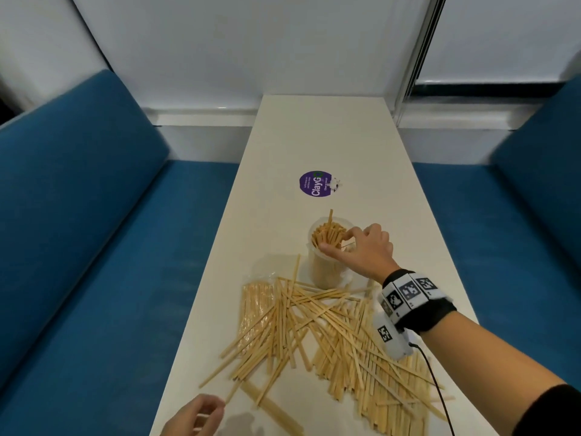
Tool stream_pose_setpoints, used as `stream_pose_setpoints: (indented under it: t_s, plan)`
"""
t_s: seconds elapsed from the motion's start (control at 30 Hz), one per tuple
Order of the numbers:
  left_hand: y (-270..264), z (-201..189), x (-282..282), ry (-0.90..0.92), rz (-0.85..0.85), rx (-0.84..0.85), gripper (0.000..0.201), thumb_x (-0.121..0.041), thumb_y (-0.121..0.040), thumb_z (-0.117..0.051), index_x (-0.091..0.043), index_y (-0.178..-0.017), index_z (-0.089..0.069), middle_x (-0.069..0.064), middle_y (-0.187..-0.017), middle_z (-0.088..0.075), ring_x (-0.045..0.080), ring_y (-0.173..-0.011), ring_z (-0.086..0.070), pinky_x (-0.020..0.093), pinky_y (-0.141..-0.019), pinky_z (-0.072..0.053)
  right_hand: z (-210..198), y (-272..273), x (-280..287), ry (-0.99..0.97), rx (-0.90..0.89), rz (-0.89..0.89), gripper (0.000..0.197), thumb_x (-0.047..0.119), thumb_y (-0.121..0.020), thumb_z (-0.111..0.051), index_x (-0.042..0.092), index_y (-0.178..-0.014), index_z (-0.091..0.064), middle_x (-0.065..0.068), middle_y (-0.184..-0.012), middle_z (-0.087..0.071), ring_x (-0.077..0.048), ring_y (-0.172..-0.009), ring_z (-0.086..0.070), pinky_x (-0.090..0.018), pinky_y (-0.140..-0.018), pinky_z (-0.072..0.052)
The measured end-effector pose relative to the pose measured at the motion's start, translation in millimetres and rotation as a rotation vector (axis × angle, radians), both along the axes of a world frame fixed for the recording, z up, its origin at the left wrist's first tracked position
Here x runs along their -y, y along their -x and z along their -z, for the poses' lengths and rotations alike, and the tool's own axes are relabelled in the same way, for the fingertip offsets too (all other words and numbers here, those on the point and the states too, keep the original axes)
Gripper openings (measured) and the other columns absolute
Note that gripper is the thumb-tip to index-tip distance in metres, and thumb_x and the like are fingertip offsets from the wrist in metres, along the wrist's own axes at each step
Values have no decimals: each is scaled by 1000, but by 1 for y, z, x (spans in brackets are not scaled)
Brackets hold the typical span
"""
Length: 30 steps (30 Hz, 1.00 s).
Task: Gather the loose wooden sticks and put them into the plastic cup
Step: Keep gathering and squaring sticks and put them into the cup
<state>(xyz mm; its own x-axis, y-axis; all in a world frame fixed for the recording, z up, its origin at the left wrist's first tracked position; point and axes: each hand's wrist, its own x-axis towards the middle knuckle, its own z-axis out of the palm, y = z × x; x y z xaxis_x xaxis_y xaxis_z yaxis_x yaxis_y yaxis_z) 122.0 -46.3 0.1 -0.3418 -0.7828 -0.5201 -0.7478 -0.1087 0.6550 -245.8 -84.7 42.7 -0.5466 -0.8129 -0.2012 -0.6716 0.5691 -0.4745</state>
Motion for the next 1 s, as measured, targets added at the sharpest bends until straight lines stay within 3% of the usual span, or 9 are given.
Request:
stream_pose_setpoints:
  t_s: [0.07, 0.17, 0.27, 0.33, 0.43, 0.6, 0.77, 0.87, 1.0]
  plan:
    - [32, 4, 0, -78, 127, -8, 3, -19, -88, -61, -20, -87, -64, 2, -87, -66, 8, -79, -63, 8, -67, -47, -7, 0, -17, 44, 72, -29, 71, 74, -66, -60, 29, -120, -51, -7, -128, -34, -26, -125, -29, -41, -106, -26]
    - [75, 6, 5, -42, 255, -14, 4, -26, -90, -58, -25, -93, -60, -4, -96, -63, 3, -83, -59, 12, -72, -47, -13, 2, -50, 93, 144, -28, 68, 63, -69, -67, 30, -125, -48, -6, -133, -30, -24, -129, -25, -43, -110, -25]
    - [121, 10, -1, 41, 409, -5, 5, -31, -91, -55, -28, -95, -56, -8, -103, -58, 3, -87, -55, 12, -72, -45, -9, 5, -90, 113, 190, 46, 47, 47, -80, -66, 28, -120, -51, -3, -124, -38, -21, -122, -35, -37, -104, -35]
    - [152, 16, -3, 102, 460, 26, 19, -32, -92, -54, -22, -108, -57, -4, -114, -54, 6, -95, -52, 11, -74, -41, 0, 4, -120, 114, 231, 94, 28, 38, -86, -62, 26, -110, -54, 0, -114, -46, -16, -105, -47, -25, -86, -40]
    - [192, 29, -8, 161, 467, 90, 42, -38, -89, -56, -15, -124, -50, 3, -132, -43, 17, -118, -45, 25, -98, -40, 20, -4, -167, 39, 278, 133, 11, 32, -90, -59, 26, -98, -56, 0, -106, -55, -8, -81, -51, -15, -67, -39]
    - [231, 37, -10, 321, 482, 303, 87, -62, -82, -52, -14, -146, -18, 14, -153, -12, 33, -140, -16, 41, -114, -22, 47, -16, -228, -70, 364, 225, 5, 29, -90, -59, 27, -85, -59, 4, -95, -59, -8, -75, -54, -15, -64, -40]
    - [245, 50, 12, 249, 670, 406, 109, -71, -72, -57, -25, -150, 4, 11, -157, 14, 38, -144, 8, 55, -116, -3, 54, -19, -262, -92, 400, 272, 9, 28, -90, -59, 24, -81, -61, 6, -89, -62, -10, -70, -55, -13, -64, -41]
    - [244, 54, 8, 241, 747, 399, 109, -68, -70, -62, -28, -149, 0, 10, -158, 11, 39, -144, 8, 55, -115, -2, 56, -19, -271, -99, 418, 301, 11, 28, -91, -58, 23, -81, -61, 6, -86, -63, -9, -64, -52, -11, -60, -40]
    - [232, 55, -12, 270, 775, 326, 86, -60, -81, -56, -21, -147, -17, 9, -158, -3, 34, -144, -3, 47, -118, -10, 58, -25, -270, -106, 456, 334, 11, 27, -91, -57, 22, -82, -62, 5, -86, -64, -9, -69, -56, -12, -60, -41]
